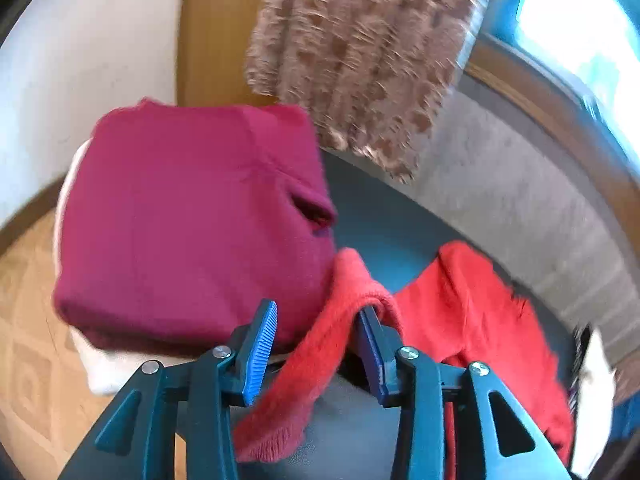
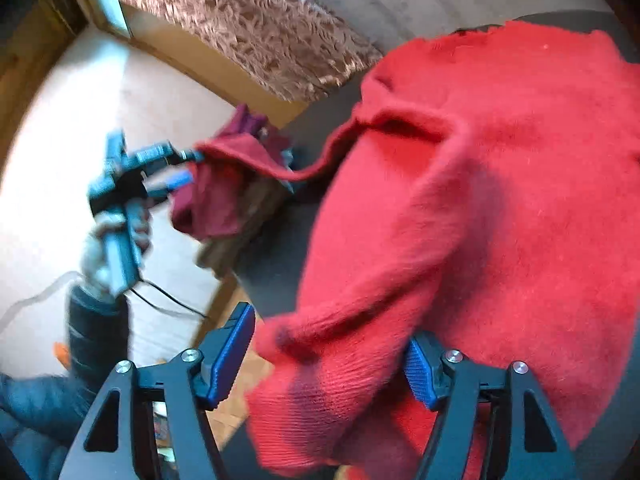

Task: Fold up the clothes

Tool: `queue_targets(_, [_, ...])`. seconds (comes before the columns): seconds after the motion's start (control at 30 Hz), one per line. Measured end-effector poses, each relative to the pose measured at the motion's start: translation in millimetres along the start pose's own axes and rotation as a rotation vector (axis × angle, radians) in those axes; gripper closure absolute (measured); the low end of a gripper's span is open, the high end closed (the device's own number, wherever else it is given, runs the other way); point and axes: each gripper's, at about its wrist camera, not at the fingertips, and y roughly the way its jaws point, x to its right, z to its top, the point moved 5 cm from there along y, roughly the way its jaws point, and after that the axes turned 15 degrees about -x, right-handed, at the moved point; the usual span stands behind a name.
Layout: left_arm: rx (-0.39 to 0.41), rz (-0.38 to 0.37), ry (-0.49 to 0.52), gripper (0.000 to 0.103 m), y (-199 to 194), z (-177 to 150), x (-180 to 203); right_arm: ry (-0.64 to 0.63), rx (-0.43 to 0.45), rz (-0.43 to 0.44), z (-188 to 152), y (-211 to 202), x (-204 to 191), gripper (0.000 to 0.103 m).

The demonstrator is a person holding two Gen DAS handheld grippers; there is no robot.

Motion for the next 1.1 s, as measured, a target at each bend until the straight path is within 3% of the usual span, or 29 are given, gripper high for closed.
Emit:
queue_targets(0.1, [0.09, -0.026, -0.029, 0.059, -29.7, -4.0, -12.7, 0.062, 0.099, 0.028, 10.9, -31.5, 16.5, 0.031])
queue_targets(0.2, [0.134, -0.069, 0.073, 0.057, -45.0, -11.0, 12.8, 0.148, 0.231, -0.023, 28.9, -62.1, 45.9, 0.027])
queue_targets(0.27, [0.154, -0.097, 0.159, 0.051, -45.5, -17.2, 42.6, 0.188, 0.261, -0.05, 47.1, -67.5, 63.1, 0.027])
queue_targets(0.37, [0.104, -0.181, 0.357, 0.046, -17.0, -39.9, 108.1, 0.247, 0.307, -0.091, 74.2, -75.7, 89.1, 0.027])
queue_targets(0.47, [0.02, -0.156, 0.452, 0.046, 37.6, -50.8, 151.3, 0.307, 0.352, -0.131, 101.1, -84.0, 115.1, 0.027])
queue_targets(0.57, [-0.111, -0.099, 0.454, 0.047, 108.1, -52.3, 168.8, 0.42, 0.397, -0.22, 123.4, -83.9, 140.7, 0.029])
queue_targets(0.63, [-0.159, -0.047, 0.437, 0.047, 143.8, -49.6, 167.2, 0.377, 0.375, -0.296, 129.8, -84.5, 148.0, 0.031])
queue_targets(0.73, [-0.201, 0.027, 0.433, 0.047, 178.8, -49.5, 153.9, 0.295, 0.329, -0.48, 133.9, -98.6, 166.7, 0.042])
queue_targets(0.77, [-0.219, 0.064, 0.438, 0.047, 192.3, -48.7, 148.2, 0.274, 0.316, -0.528, 134.4, -103.9, 174.5, 0.056])
queue_targets(0.8, [-0.241, 0.1, 0.439, 0.039, 206.6, -48.0, 140.4, 0.286, 0.315, -0.53, 130.7, -111.3, 184.6, 0.077])
queue_targets(0.87, [-0.175, 0.088, 0.46, 0.033, 207.6, -41.8, 138.7, 0.346, 0.338, -0.513, 122.6, -130.8, 206.7, 0.103])
queue_targets(0.9, [-0.164, 0.106, 0.467, 0.021, 210.7, -37.9, 136.7, 0.377, 0.352, -0.506, 118.5, -143.0, 219.5, 0.103])
queue_targets(0.97, [-0.151, 0.127, 0.46, 0.009, 217.8, -28.6, 131.5, 0.427, 0.384, -0.528, 113.5, -165.8, 239.0, 0.103])
queue_targets(1.03, [-0.166, 0.115, 0.402, 0.0, 226.5, -15.0, 125.9, 0.447, 0.4, -0.586, 114.1, -178.2, 247.1, 0.103])
queue_targets(1.1, [-0.163, 0.133, 0.373, 0.0, 234.4, -1.1, 127.6, 0.43, 0.389, -0.63, 115.7, -181.0, 248.5, 0.103])
